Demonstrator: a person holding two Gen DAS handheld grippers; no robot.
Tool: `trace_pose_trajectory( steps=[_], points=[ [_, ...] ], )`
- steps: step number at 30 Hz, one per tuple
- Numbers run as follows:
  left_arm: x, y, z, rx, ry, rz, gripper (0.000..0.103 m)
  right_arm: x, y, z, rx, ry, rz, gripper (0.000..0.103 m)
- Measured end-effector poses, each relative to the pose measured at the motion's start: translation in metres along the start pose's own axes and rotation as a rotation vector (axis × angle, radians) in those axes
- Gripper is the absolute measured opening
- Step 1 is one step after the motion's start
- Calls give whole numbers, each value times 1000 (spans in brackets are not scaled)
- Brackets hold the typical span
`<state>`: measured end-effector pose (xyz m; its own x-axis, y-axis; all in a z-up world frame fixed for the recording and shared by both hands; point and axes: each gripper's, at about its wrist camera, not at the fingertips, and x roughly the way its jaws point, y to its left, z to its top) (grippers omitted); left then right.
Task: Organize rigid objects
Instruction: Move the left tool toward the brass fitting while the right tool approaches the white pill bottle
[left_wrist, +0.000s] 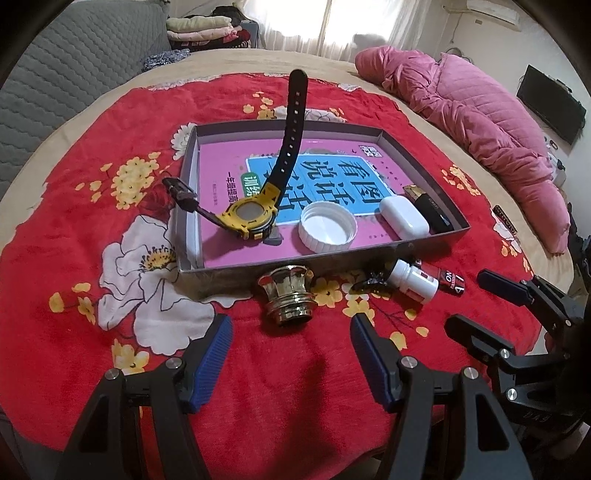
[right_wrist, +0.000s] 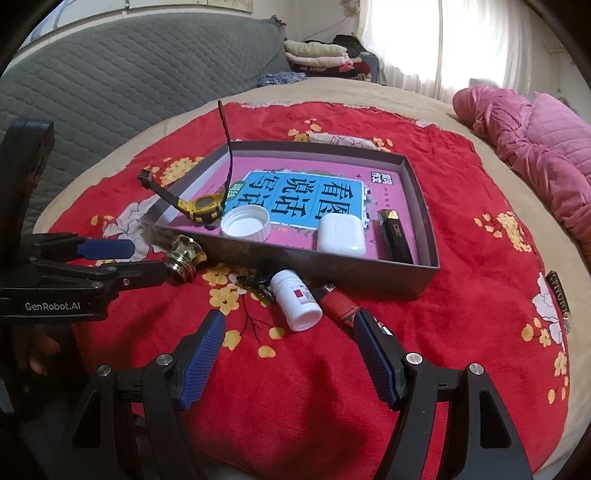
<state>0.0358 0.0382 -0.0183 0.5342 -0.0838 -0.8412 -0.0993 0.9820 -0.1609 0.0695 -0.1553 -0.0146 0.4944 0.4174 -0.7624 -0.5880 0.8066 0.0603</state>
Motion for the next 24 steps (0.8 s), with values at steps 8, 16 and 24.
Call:
trace_pose_trajectory(
  steps=[8, 16, 24],
  points=[
    [12, 4, 0, -12, 27, -11, 65, 13, -1, 1, -12, 15, -16, 73],
    [24, 5, 0, -23, 46, -22, 65, 28, -12, 4, 9, 24, -19, 73],
    [30, 5, 3, -27, 55, -32, 65, 39, -15, 8, 0, 21, -9, 62]
  ],
)
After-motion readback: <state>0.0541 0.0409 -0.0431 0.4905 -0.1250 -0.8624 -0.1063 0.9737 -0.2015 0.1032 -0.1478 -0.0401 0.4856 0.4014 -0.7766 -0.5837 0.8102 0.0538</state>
